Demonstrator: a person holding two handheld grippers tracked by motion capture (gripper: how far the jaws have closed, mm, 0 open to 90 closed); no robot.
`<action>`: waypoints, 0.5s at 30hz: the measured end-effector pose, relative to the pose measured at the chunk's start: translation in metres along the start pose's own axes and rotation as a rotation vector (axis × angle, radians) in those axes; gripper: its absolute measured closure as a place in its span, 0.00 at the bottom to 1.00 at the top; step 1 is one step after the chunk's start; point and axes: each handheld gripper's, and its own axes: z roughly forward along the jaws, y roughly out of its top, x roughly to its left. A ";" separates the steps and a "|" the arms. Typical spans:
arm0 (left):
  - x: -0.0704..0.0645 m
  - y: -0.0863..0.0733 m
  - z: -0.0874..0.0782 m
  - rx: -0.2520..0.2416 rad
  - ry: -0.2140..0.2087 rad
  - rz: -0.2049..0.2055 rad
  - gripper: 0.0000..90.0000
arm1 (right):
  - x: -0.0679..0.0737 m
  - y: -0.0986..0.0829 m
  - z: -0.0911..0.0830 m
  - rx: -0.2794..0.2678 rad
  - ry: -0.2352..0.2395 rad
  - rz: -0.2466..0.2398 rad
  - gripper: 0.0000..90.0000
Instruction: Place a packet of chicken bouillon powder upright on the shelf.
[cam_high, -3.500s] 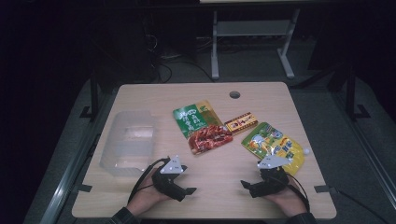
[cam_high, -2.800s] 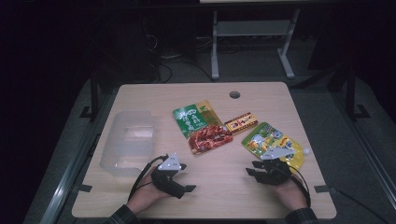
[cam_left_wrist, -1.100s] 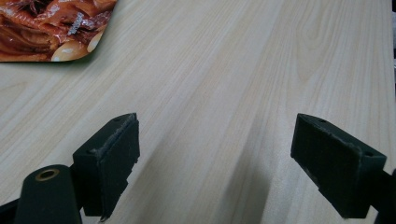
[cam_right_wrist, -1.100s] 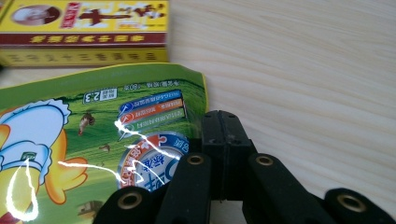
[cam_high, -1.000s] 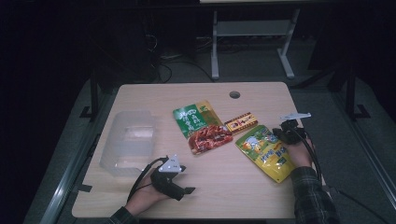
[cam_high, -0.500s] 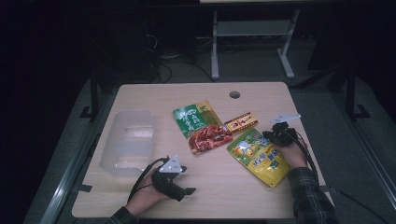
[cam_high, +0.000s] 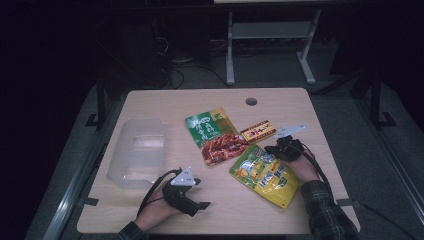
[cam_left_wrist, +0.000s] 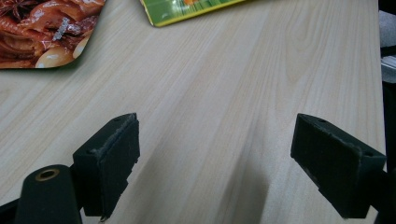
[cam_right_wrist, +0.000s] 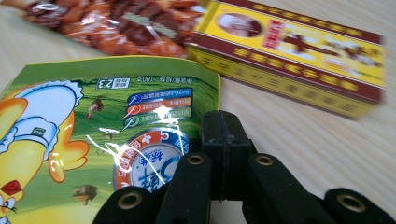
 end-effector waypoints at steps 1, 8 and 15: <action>0.000 0.000 0.000 -0.001 -0.001 0.001 0.17 | 0.003 0.001 0.002 0.001 0.008 -0.015 1.00; 0.000 0.000 0.000 0.002 -0.007 0.001 0.17 | 0.016 0.008 0.007 0.000 0.058 -0.049 1.00; -0.001 0.000 0.002 0.005 -0.010 0.005 0.17 | 0.017 0.017 0.017 0.035 -0.031 -0.017 1.00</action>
